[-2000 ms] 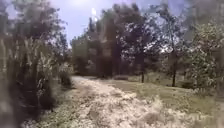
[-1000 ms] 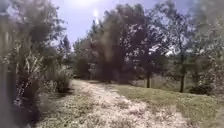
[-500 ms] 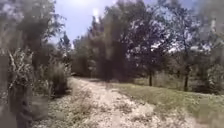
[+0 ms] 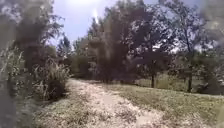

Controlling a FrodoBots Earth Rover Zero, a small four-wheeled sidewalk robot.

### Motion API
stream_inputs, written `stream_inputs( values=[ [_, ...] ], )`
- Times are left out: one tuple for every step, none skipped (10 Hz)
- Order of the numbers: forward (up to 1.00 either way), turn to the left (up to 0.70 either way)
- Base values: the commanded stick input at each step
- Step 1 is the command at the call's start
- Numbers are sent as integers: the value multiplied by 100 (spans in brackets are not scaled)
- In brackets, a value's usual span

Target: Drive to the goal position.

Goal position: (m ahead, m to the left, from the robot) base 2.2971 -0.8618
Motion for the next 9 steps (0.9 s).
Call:
stream_inputs(
  values=[
    [50,0],
    [50,0],
    [50,0],
    [50,0],
    [50,0],
    [50,0],
    [50,0],
    [50,0],
    [50,0]
  ],
)
